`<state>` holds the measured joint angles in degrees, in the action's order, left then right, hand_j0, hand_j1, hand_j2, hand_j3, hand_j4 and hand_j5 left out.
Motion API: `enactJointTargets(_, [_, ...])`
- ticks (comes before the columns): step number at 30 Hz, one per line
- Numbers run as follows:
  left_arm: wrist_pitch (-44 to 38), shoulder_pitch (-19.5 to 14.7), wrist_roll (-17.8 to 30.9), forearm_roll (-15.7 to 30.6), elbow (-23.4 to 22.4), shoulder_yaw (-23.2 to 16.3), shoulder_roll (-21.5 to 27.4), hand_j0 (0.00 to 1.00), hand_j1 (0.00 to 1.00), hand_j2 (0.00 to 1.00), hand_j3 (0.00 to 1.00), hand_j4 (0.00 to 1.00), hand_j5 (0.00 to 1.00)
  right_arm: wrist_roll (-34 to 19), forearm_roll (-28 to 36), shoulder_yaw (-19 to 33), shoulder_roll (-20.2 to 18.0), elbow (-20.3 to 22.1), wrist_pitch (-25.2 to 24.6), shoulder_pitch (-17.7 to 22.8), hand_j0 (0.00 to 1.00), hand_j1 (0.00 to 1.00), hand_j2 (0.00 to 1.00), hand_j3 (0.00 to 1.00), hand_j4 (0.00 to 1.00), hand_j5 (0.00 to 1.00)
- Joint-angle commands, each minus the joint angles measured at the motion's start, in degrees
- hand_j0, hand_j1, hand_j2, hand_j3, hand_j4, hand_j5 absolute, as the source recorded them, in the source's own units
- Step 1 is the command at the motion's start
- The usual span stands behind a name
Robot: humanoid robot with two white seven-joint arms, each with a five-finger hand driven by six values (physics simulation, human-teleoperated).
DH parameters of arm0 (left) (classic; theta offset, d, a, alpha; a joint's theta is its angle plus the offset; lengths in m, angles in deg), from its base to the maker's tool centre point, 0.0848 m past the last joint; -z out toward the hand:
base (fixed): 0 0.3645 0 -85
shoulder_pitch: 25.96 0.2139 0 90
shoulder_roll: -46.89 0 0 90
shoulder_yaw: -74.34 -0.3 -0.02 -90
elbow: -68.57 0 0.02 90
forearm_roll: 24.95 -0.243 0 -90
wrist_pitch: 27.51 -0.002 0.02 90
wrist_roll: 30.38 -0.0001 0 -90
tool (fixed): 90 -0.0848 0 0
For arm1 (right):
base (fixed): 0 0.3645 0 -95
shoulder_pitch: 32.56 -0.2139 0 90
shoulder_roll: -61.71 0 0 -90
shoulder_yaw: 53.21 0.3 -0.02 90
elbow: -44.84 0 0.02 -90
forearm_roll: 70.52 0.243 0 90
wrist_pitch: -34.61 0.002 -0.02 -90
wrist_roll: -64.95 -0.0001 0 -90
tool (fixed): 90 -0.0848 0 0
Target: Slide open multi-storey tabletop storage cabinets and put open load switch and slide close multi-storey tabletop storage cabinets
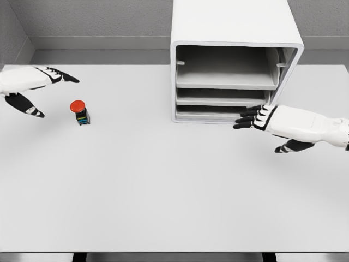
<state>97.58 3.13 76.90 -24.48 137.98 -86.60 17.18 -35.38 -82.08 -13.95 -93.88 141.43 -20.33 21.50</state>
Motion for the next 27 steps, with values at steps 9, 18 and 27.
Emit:
enactJointTargets(9, [-0.09, -0.09, 0.12, -3.62, -2.17, -1.05, -4.31, 1.0, 1.0, 1.0, 1.0, 1.0, 1.0, 4.27, 7.34, -2.43, 6.53, 0.36, -0.06, -6.33, 1.0, 1.0, 1.0, 1.0, 1.0, 1.0])
enactJointTargets(18, [-0.09, 0.35, 0.21, -4.51, -5.51, -1.14, -6.77, 1.0, 1.0, 1.0, 1.0, 1.0, 1.0, -6.8, 7.43, -13.59, 2.49, 0.36, -0.06, -18.98, 1.0, 1.0, 1.0, 1.0, 1.0, 1.0])
enactJointTargets(27, [-0.09, 0.88, 0.3, -5.74, -10.08, -1.14, -10.37, 1.0, 1.0, 1.0, 1.0, 1.0, 1.0, -6.45, 11.21, -17.29, 8.99, -1.57, -0.06, -22.76, 1.0, 1.0, 1.0, 1.0, 1.0, 1.0])
